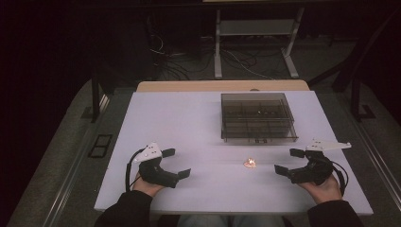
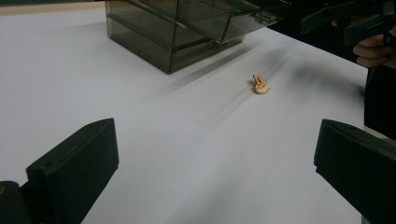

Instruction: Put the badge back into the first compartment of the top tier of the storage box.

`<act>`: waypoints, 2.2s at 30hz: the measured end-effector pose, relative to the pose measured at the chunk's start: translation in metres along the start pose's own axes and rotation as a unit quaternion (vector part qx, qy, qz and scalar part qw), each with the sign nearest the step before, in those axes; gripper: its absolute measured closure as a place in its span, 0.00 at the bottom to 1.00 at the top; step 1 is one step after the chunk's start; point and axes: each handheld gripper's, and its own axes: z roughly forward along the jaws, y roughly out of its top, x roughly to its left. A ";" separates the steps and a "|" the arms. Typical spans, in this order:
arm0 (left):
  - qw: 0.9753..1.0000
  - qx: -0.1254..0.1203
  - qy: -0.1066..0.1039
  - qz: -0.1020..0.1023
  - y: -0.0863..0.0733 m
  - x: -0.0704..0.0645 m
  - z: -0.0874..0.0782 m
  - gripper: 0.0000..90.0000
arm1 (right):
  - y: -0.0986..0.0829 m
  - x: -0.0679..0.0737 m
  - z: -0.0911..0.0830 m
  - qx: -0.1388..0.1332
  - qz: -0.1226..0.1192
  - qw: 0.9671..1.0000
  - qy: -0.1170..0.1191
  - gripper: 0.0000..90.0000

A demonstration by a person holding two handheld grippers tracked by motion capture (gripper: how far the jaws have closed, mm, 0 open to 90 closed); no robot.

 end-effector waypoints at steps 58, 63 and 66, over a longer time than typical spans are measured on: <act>1.000 0.002 0.017 0.004 -0.001 0.000 0.003 0.00 | 0.034 0.022 0.019 0.073 -0.043 0.996 0.030 0.00; 1.000 0.003 0.017 0.003 -0.001 0.000 0.003 0.00 | 0.038 0.024 0.021 0.079 -0.049 0.995 0.033 0.00; 1.000 0.004 0.016 0.004 -0.001 0.000 0.003 0.00 | 0.041 0.027 0.025 0.088 -0.053 0.994 0.039 0.00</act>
